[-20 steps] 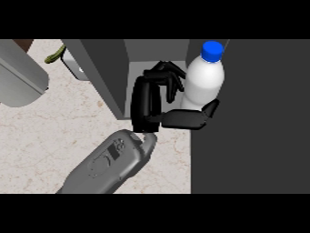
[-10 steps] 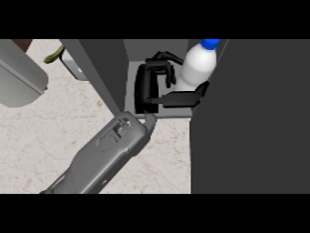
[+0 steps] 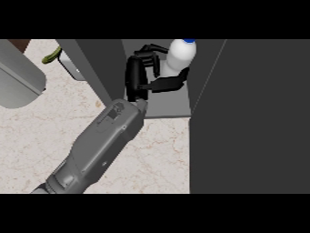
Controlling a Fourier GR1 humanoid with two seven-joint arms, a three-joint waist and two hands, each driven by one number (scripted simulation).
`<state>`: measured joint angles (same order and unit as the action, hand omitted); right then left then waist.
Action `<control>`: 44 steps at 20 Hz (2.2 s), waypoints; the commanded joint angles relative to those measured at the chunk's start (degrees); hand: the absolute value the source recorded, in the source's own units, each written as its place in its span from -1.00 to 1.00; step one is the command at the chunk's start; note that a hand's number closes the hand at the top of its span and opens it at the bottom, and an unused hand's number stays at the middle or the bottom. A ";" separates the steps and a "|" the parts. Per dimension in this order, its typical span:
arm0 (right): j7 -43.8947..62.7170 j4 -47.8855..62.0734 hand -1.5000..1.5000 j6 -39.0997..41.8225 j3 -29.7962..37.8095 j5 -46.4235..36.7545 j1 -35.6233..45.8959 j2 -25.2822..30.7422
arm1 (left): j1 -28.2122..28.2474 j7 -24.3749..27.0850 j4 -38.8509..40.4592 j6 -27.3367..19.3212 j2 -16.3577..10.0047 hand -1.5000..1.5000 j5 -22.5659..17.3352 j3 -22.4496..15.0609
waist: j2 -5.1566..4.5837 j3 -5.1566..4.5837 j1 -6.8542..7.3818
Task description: Pick up the bottled water, place it into the cabinet and close the cabinet
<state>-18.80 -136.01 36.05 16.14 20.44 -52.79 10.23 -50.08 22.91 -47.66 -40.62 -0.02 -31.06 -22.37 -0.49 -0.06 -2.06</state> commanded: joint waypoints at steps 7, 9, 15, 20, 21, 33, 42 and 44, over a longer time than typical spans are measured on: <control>2.08 -4.07 -1.00 1.15 -0.98 4.42 -0.36 -0.82 | -8.50 7.04 18.15 2.67 0.02 1.00 -0.99 4.24 | -0.26 0.01 -0.81; 2.35 -4.34 -1.00 0.71 -0.44 5.66 -0.67 -0.57 | -9.64 6.72 21.46 2.76 -1.49 1.00 1.77 3.21 | -0.24 0.02 -0.57; 2.68 -4.07 -1.00 0.18 -1.54 4.81 1.31 -1.04 | -16.86 6.43 30.76 4.82 -1.59 -1.00 3.67 4.53 | -0.71 0.00 -1.40; 3.47 -5.41 -1.00 0.07 -0.16 6.44 1.23 -0.39 | -18.11 6.14 33.00 2.02 0.00 -1.00 3.68 4.32 | -0.70 -0.02 -1.68; 1.70 -4.96 -1.00 1.55 -2.66 1.96 0.18 -3.01 | -17.82 7.38 33.72 4.67 0.00 -1.00 3.84 5.76 | -0.38 0.00 -1.12; 3.70 -3.15 -1.00 0.33 2.39 6.50 2.82 0.84 | -17.67 11.23 25.44 15.58 0.00 -1.00 -0.95 10.33 | 0.37 0.00 0.78; 6.19 -9.15 -1.00 1.01 0.16 7.92 -1.40 -0.56 | -7.07 8.19 11.25 16.53 0.02 -1.00 -2.83 2.59 | 0.90 -0.01 1.39; 7.49 -8.54 -1.00 -1.16 -1.56 5.32 -0.01 -2.17 | -6.02 4.64 6.74 16.66 -1.57 -1.00 -2.41 3.31 | 0.98 0.00 2.43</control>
<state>-15.73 -135.82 36.79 15.36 23.43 -50.29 9.66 -58.92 30.54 -34.65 -24.19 -0.35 -33.83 -18.47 0.30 -0.06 -0.52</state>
